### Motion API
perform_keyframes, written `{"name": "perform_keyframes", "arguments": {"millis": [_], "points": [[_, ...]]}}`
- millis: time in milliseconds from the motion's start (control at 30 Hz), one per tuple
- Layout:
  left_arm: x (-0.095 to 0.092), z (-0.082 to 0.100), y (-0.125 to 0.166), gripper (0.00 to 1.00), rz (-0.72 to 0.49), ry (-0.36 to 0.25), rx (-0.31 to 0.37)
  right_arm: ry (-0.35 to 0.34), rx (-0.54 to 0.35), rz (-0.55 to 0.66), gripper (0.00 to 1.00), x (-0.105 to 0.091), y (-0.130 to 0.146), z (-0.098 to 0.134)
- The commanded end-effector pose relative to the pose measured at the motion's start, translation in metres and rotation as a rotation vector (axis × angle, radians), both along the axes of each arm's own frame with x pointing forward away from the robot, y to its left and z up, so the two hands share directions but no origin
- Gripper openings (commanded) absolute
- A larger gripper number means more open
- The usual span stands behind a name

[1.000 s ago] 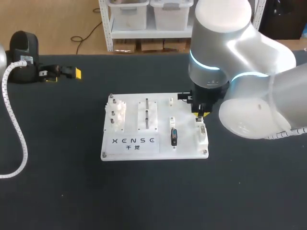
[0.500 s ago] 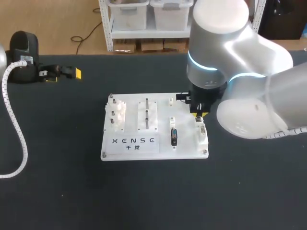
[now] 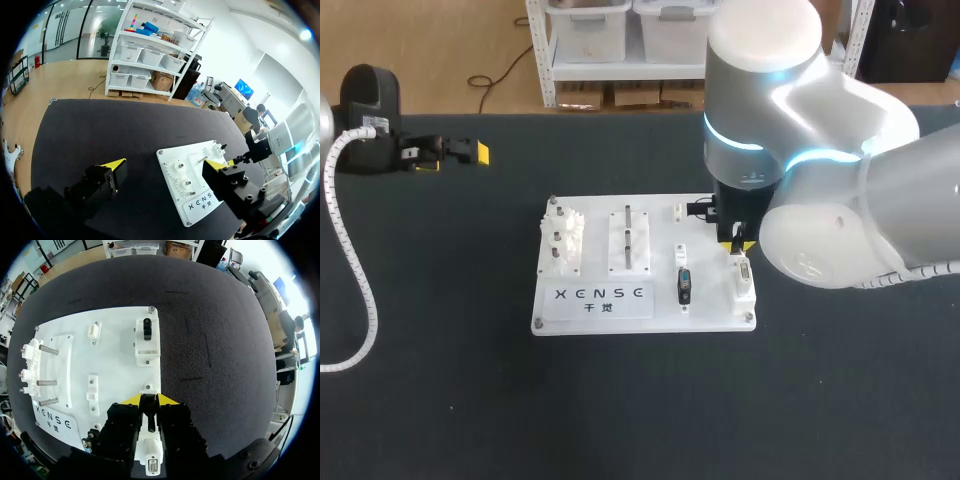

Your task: Insert the USB connector, Ethernet cable, and multi-pin plug into their matching sockets one by one.

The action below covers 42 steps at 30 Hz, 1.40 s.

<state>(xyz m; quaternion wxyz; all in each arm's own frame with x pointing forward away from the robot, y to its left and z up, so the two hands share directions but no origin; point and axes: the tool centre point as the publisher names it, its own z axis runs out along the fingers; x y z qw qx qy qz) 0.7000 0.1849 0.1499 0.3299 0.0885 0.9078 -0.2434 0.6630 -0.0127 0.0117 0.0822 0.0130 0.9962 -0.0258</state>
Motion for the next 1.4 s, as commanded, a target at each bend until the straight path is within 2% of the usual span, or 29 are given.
{"name": "perform_keyframes", "arguments": {"millis": [33, 67, 100, 133, 167, 200, 600, 733, 833, 967, 1133, 1400], "points": [[0.000, 0.000, 0.000, 1.00, 0.000, 0.000, 0.000, -0.006, 0.003, -0.001, 0.00, 0.000, -0.001, -0.009], [0.000, 0.000, 0.000, 1.00, 0.000, 0.000, 0.000, -0.014, 0.007, 0.003, 0.00, 0.001, 0.000, -0.006], [0.000, 0.000, 0.000, 1.00, 0.000, 0.000, 0.000, -0.016, 0.009, 0.003, 0.07, 0.001, 0.000, -0.003], [0.000, 0.000, 0.000, 1.00, 0.000, 0.000, 0.000, -0.023, 0.010, 0.003, 0.36, 0.002, 0.001, -0.001], [0.000, 0.000, 0.000, 1.00, 0.000, 0.000, 0.000, -0.031, 0.010, 0.006, 0.79, 0.002, 0.001, 0.003], [0.000, 0.000, 0.000, 1.00, 0.000, 0.000, 0.000, -0.041, 0.018, 0.010, 1.00, 0.003, 0.002, 0.006], [0.000, 0.000, 0.000, 1.00, 0.000, 0.000, 0.000, -0.097, 0.055, 0.015, 1.00, 0.001, 0.023, 0.052], [0.000, 0.000, 0.000, 1.00, 0.000, 0.000, 0.000, -0.076, 0.069, 0.016, 1.00, -0.008, 0.037, 0.064], [0.000, 0.000, 0.000, 1.00, 0.000, 0.000, 0.000, -0.033, 0.071, 0.011, 1.00, -0.017, 0.047, 0.068], [0.000, 0.000, 0.000, 1.00, 0.000, 0.000, 0.000, 0.028, 0.072, 0.021, 1.00, -0.029, 0.059, 0.068], [0.000, 0.000, 0.000, 1.00, 0.000, 0.000, 0.000, 0.058, 0.066, 0.063, 1.00, -0.043, 0.070, 0.058], [0.000, 0.000, 0.000, 1.00, 0.000, 0.000, 0.000, 0.101, 0.053, 0.091, 1.00, -0.055, 0.072, 0.038]]}}
